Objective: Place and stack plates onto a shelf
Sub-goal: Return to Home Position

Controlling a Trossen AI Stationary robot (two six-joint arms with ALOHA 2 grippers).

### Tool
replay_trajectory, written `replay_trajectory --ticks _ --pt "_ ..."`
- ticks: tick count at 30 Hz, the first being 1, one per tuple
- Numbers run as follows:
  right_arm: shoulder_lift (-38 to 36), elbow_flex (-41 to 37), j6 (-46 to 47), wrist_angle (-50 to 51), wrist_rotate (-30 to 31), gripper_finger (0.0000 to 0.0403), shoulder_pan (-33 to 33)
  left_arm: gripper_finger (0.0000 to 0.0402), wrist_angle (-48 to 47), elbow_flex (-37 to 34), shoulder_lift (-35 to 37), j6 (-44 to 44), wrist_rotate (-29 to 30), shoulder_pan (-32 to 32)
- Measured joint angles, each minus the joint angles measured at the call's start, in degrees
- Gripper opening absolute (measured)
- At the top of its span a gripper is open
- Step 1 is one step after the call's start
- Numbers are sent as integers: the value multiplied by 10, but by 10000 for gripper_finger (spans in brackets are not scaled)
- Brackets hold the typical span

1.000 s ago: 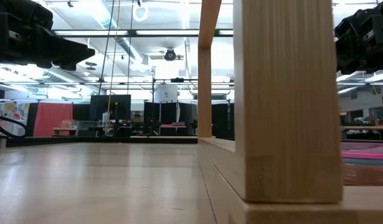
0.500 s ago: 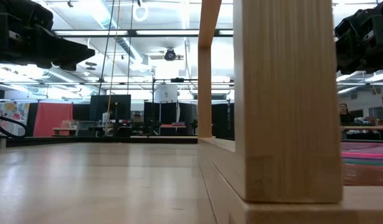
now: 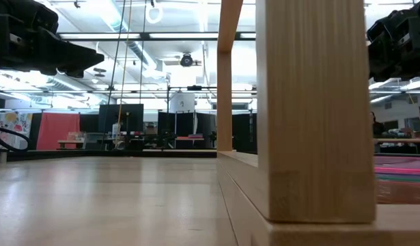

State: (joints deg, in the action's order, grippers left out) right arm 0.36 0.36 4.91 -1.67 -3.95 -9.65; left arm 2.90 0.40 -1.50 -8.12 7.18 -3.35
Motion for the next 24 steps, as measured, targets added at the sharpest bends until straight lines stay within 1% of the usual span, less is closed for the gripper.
replay_trajectory --ticks 17,24 --pt "0 0 0 0 0 171 0 141 5 0 1 0 1 0" --pt "0 0 0 0 0 171 0 141 12 0 14 0 2 0"
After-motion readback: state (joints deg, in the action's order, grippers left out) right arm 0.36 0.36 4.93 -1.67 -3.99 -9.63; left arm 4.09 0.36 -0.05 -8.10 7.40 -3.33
